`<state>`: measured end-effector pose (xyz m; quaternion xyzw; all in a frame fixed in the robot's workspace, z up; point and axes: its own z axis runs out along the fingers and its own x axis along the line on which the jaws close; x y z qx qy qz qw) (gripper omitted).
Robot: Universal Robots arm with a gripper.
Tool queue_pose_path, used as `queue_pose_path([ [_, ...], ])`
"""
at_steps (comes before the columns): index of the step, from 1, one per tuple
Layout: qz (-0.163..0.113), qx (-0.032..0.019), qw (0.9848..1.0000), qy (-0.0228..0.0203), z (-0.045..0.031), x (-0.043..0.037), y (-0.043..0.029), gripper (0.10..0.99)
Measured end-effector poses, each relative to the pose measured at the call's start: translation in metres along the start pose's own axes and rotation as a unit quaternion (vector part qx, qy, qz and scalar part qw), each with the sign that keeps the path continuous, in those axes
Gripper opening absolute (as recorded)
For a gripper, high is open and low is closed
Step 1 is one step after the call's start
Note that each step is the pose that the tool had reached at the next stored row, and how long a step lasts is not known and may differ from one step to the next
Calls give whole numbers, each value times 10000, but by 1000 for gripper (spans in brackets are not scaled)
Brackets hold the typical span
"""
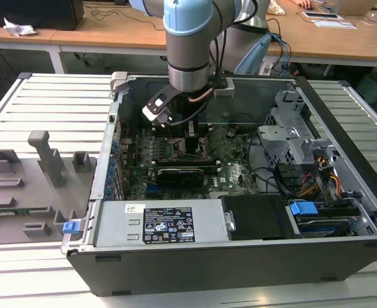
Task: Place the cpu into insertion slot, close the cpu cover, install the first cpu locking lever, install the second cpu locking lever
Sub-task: 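Place the cpu into insertion slot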
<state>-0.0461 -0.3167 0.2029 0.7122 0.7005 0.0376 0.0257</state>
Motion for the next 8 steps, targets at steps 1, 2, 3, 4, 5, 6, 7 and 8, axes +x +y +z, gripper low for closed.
queue_pose_path([
  [1,5,0,10000,0,4,0,1,525],
  [2,9,0,10000,-1,8,0,2,525],
  [3,13,0,10000,-2,11,-1,2,525],
  [4,14,1,10000,-3,11,-1,1,525],
  [5,14,1,10000,-3,11,-1,2,525],
  [6,14,0,10000,-2,12,0,2,525],
  [7,14,0,10000,-2,13,0,2,525],
  [8,14,0,10000,-2,13,0,2,525],
])
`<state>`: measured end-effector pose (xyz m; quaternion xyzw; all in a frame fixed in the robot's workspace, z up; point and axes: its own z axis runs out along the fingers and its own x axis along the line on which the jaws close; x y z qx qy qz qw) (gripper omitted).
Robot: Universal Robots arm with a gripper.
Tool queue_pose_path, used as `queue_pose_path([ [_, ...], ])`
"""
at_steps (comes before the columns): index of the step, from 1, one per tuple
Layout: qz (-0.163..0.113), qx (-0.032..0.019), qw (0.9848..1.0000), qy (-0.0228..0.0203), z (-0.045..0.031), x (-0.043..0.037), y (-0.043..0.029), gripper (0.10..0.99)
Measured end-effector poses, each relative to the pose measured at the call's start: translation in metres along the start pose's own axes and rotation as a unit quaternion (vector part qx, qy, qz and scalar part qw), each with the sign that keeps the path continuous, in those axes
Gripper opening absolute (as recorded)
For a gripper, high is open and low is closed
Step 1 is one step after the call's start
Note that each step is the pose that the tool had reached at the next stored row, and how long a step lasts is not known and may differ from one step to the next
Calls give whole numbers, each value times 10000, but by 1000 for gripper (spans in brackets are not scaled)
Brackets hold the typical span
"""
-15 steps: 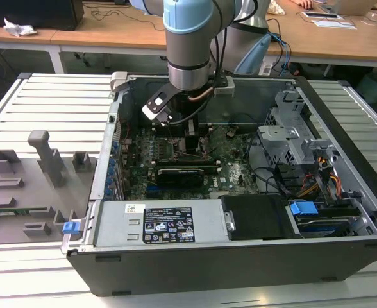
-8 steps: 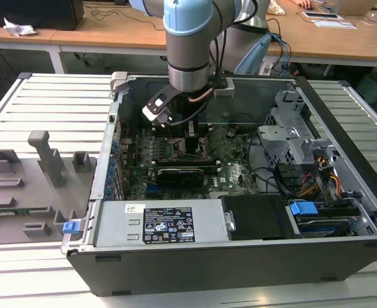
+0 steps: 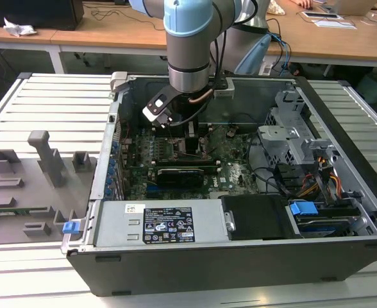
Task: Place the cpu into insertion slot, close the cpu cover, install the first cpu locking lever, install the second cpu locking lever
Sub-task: 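Place the cpu into insertion slot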
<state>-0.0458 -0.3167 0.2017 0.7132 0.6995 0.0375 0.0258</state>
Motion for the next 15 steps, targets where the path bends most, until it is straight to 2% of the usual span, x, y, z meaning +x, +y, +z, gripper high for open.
queue_pose_path([
  [1,0,0,10000,0,0,0,0,537],
  [2,0,0,10000,0,0,0,0,600],
  [15,1,1,10000,12,-7,9,1,600],
])
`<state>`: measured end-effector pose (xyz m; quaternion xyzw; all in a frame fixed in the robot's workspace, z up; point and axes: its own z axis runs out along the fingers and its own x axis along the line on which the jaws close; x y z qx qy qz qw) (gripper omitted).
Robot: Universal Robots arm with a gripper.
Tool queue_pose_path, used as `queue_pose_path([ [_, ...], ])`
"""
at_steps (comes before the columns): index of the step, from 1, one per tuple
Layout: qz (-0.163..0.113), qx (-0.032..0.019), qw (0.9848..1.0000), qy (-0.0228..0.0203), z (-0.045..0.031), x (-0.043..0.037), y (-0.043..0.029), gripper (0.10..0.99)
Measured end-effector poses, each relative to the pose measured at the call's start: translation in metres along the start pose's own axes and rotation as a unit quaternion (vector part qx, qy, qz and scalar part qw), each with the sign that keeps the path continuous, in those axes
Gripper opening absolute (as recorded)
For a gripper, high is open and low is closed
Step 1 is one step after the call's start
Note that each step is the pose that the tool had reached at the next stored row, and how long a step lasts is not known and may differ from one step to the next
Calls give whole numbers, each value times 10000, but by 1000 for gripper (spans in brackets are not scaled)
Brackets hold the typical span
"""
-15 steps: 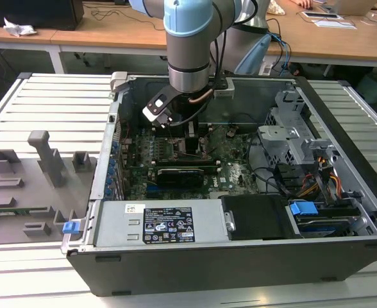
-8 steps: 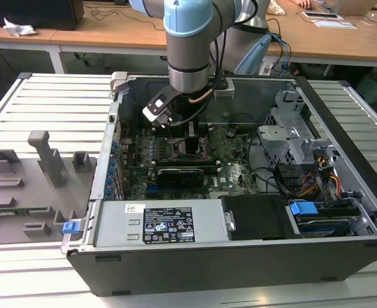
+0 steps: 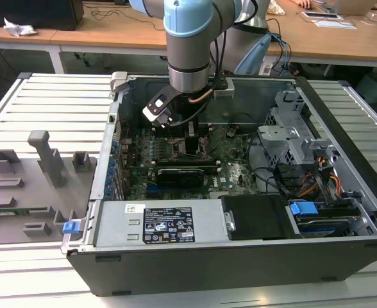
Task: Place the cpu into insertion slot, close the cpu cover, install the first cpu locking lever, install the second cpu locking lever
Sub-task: 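Place the cpu into insertion slot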
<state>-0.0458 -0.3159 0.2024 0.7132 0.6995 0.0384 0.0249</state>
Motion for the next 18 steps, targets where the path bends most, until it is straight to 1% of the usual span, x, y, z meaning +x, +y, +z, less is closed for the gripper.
queue_pose_path([
  [4,0,-1,10000,-1,-38,1,3,600],
  [9,-2,0,10000,-20,-100,2,9,600],
  [10,-2,-1,10000,-21,-113,2,10,588],
  [12,-2,-2,10000,-21,-121,3,11,455],
  [18,-2,-1,10000,-22,-132,3,12,106],
])
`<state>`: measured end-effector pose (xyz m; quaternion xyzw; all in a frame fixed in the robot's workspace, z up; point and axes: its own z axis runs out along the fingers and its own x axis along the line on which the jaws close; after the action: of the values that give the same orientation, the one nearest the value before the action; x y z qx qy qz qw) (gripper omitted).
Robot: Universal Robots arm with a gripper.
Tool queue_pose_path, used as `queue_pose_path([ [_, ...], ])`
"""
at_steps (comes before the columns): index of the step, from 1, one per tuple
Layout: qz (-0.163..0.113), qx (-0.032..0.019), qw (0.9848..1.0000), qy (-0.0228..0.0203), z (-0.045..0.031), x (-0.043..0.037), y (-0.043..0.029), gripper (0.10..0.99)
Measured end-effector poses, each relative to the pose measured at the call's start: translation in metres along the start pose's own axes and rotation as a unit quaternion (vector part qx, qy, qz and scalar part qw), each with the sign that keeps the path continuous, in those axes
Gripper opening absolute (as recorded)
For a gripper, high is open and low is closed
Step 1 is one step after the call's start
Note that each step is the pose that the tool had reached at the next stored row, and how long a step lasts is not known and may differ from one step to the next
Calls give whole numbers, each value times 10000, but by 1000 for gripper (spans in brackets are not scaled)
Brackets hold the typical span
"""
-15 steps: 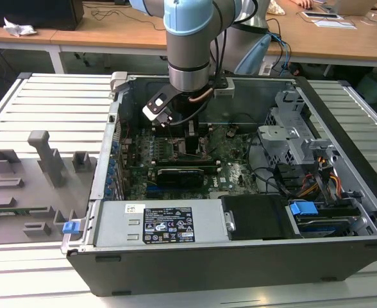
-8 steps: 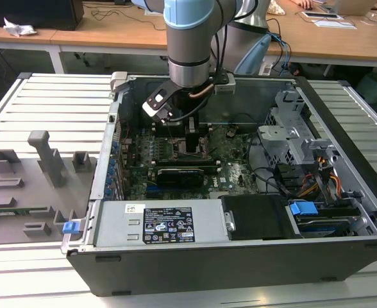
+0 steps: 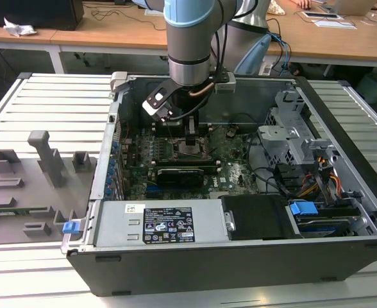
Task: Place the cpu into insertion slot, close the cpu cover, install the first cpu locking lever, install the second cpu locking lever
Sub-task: 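Place the cpu into insertion slot, then close the cpu cover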
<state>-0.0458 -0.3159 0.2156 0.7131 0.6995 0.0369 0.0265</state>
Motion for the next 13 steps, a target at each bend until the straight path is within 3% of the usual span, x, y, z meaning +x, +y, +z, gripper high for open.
queue_pose_path([
  [13,0,1,10000,-2,-57,1,5,106],
])
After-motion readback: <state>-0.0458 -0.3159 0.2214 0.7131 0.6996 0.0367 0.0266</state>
